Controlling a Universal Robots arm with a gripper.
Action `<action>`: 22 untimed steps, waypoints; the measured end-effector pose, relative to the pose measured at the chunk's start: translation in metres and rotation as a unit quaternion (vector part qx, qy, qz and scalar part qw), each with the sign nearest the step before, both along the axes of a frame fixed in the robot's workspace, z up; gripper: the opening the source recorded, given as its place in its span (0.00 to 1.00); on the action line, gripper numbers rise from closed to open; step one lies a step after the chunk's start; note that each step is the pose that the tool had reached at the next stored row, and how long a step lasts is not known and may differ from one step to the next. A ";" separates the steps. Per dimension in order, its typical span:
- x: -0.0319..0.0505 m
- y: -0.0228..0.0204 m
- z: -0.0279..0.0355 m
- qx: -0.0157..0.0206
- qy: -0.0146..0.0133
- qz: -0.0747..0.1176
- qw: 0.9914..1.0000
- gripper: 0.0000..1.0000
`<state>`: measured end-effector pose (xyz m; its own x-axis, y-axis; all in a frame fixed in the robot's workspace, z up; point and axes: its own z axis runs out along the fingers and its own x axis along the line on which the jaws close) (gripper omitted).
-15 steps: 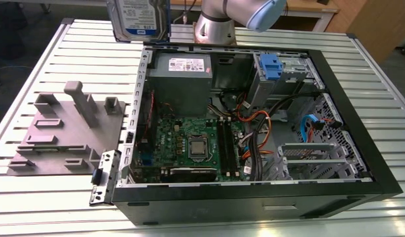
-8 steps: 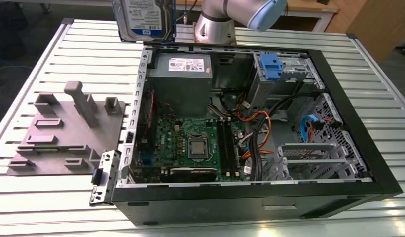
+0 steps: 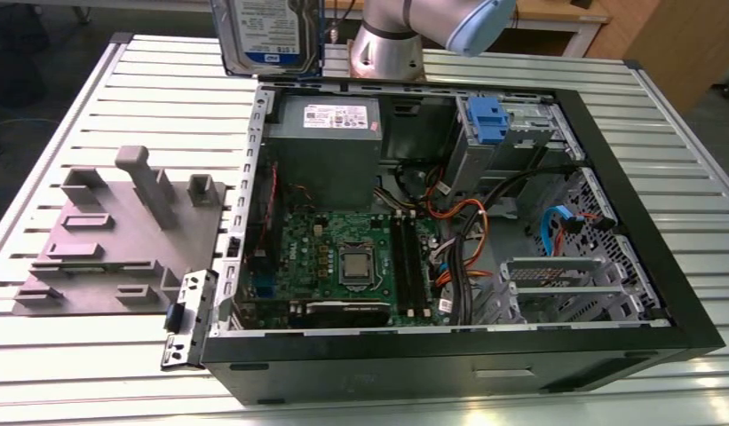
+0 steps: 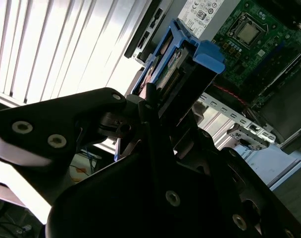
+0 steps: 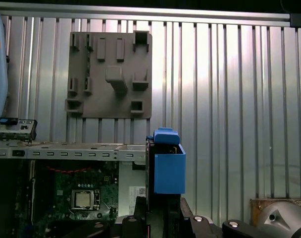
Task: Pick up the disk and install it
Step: 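Pick up the disk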
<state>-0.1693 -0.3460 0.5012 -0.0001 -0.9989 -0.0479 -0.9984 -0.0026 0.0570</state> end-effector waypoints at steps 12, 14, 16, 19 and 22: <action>0.0124 0.0000 0.0000 0.000 0.000 0.000 1.000 0.35; 0.0155 0.0000 0.0000 0.000 0.000 0.000 1.000 0.35; 0.0197 0.0000 -0.0001 0.000 0.000 0.000 1.000 0.35; 0.0282 0.0000 -0.0001 0.000 0.000 0.000 1.000 0.35; 0.0370 0.0000 -0.0002 0.000 0.000 0.000 1.000 0.35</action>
